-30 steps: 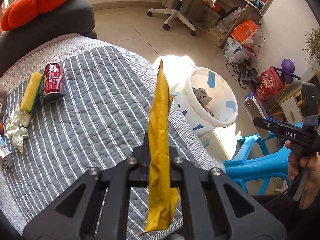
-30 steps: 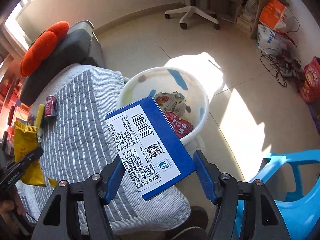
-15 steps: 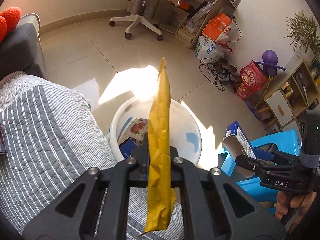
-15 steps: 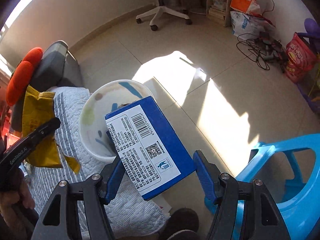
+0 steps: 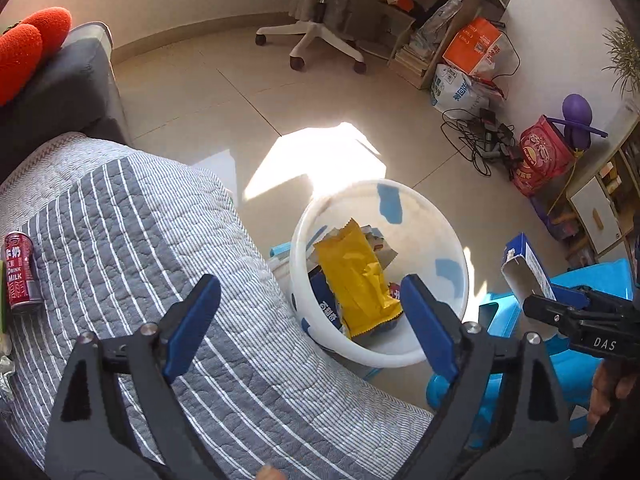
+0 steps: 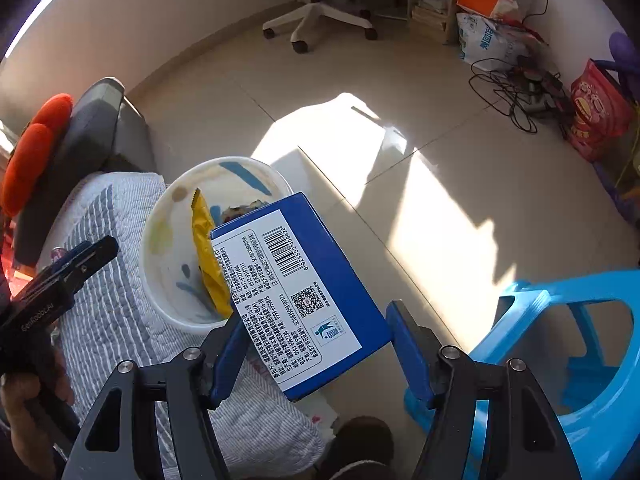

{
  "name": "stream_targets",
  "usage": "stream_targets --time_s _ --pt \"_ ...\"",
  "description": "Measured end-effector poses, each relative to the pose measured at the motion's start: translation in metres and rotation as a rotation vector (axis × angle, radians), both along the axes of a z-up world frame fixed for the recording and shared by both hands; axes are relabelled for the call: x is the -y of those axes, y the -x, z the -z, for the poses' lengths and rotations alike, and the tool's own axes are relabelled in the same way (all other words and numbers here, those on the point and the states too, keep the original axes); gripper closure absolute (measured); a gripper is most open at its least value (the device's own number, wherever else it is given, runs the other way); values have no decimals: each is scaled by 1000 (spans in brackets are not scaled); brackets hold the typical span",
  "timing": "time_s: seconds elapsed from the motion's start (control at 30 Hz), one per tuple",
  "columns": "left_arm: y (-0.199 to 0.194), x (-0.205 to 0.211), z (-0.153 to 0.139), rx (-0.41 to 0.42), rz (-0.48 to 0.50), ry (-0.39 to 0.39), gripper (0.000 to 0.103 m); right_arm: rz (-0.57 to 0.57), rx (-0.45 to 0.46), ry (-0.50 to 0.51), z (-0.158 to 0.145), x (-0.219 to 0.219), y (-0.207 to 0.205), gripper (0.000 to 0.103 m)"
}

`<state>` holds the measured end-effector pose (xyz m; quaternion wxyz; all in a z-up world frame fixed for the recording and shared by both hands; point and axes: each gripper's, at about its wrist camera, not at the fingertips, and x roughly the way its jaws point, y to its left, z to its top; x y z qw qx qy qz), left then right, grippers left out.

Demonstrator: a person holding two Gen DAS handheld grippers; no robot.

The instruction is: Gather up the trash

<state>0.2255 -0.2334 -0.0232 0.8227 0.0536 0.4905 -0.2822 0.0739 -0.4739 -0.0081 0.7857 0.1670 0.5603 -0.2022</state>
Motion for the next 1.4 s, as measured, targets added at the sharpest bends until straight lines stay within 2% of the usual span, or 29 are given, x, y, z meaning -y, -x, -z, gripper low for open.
stream_targets --time_s 0.1,0.3,0.4,0.67,0.8,1.07,1.4 --pt "8 -30 -1 -12 -2 -56 2 -7 -14 6 4 -5 -6 34" --pt "38 -90 -13 29 6 -156 1 -31 -25 19 11 -19 -23 34" --pt "47 -117 -14 33 -24 -194 1 -40 -30 23 15 -27 -32 34" --pt "51 -180 -11 -14 -135 -131 1 -74 -11 36 18 -51 -54 33" --pt "51 -204 -11 -31 -177 -119 1 -78 -8 47 15 -58 -62 18" --pt "52 -259 -10 -53 -272 -110 1 -118 -23 63 13 -89 -69 18" --pt "34 -358 -3 -80 -500 -68 1 -237 -66 98 24 -142 -83 17"
